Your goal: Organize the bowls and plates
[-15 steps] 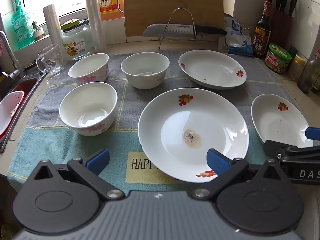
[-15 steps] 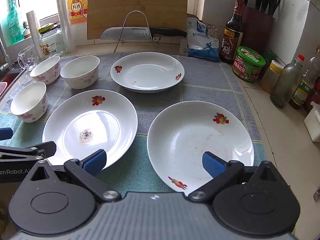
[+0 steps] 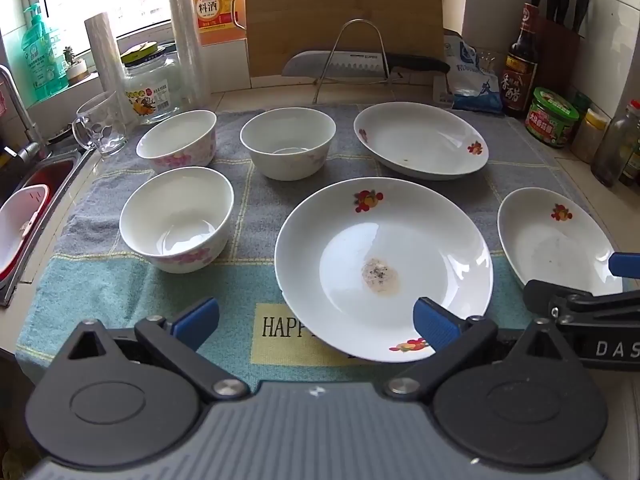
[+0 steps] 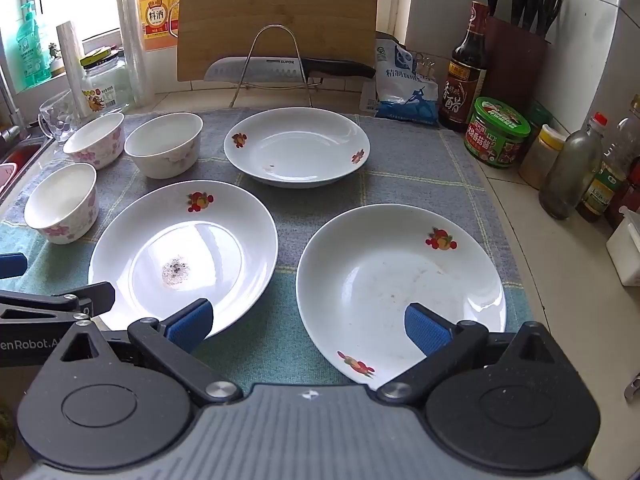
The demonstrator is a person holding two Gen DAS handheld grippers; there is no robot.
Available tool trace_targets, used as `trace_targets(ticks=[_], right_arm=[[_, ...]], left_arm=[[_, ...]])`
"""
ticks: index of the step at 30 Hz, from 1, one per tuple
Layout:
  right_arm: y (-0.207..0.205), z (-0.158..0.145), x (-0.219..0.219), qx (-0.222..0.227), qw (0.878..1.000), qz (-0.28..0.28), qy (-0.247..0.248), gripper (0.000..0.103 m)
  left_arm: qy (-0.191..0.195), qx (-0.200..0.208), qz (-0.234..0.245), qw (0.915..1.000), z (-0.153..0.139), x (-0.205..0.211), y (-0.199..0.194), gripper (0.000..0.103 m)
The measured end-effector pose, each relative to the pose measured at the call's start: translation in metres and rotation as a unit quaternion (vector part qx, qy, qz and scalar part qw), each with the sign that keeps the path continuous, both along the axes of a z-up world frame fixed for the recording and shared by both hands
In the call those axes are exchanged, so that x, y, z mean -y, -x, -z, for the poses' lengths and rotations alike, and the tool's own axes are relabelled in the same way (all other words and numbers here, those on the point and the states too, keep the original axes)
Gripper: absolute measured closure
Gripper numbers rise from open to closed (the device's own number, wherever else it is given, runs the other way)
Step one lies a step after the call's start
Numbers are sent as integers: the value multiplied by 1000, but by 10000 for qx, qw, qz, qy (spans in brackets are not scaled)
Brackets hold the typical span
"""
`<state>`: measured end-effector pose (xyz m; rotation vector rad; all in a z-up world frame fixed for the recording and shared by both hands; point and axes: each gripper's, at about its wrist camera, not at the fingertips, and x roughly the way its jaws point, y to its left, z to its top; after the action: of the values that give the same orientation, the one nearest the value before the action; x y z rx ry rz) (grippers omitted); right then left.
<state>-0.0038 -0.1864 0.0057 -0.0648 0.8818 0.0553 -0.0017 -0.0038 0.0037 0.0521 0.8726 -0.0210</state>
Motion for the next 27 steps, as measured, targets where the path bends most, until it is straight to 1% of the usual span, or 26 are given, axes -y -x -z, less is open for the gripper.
trace_targets(ticks=[27], right_arm=[[3, -4, -1, 52, 10000, -13, 30, 0]], left_arm=[[31, 55, 69, 10000, -4, -2, 2, 1]])
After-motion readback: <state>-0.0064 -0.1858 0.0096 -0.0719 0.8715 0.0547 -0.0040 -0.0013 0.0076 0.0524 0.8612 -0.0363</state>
